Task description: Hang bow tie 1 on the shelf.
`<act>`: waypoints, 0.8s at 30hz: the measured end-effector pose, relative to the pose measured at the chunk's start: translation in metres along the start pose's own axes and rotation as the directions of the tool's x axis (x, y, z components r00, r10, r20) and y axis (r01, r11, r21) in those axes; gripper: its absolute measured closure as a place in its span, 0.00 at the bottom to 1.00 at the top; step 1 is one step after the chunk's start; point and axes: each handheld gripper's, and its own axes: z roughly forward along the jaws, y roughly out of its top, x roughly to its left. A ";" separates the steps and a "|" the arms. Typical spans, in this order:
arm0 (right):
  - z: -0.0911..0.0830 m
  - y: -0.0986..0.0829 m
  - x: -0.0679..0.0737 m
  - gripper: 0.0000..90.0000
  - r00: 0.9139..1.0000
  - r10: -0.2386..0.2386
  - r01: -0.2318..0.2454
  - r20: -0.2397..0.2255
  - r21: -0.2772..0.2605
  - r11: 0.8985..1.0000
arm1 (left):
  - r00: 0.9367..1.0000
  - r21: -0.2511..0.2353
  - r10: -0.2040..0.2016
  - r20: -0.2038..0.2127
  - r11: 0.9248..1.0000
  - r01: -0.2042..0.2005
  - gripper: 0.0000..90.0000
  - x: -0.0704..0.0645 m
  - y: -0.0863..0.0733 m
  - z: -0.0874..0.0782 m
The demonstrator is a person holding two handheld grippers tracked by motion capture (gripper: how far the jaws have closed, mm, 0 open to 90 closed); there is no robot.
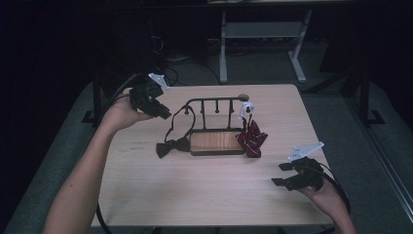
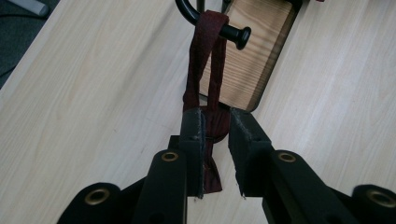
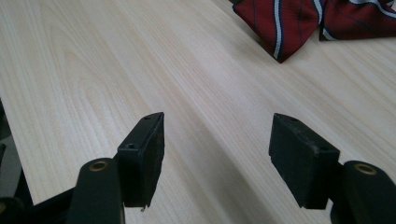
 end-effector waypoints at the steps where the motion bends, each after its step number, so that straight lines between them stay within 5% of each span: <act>1: 0.000 0.000 0.000 0.39 1.000 0.000 0.000 0.002 -0.001 1.000 | 1.000 -0.003 0.002 0.001 1.000 -0.002 0.82 -0.001 -0.001 -0.001; 24: -0.002 0.000 -0.001 0.38 1.000 0.008 -0.008 0.014 -0.006 1.000 | 1.000 -0.012 0.010 0.007 1.000 -0.010 0.75 -0.015 -0.025 -0.007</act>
